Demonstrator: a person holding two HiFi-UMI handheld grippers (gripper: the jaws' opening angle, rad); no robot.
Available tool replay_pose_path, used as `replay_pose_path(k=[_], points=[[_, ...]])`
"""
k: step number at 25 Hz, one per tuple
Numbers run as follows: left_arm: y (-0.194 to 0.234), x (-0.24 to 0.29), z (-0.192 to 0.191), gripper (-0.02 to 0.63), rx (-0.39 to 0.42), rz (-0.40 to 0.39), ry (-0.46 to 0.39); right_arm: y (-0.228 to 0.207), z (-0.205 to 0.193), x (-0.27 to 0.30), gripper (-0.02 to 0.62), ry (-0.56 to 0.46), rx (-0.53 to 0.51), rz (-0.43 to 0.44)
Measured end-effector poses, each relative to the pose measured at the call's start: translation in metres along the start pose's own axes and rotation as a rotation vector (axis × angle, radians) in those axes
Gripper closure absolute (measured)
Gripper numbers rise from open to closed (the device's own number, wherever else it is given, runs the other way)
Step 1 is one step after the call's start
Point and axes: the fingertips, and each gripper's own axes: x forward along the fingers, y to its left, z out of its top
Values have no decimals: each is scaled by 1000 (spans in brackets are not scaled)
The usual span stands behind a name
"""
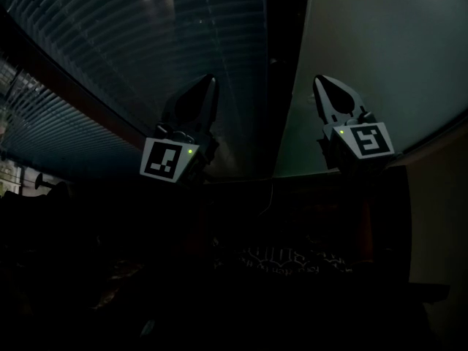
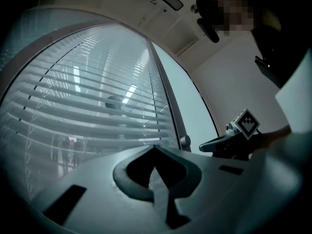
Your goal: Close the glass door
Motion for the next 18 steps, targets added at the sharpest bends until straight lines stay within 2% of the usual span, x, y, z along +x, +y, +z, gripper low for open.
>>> replay_pose_path(k=[7, 18], points=[[0, -3, 6, 604, 9, -2, 3, 4, 17, -8, 594, -30, -42, -33], [1, -8, 3, 604, 16, -1, 13, 8, 15, -8, 594, -29, -48, -49]])
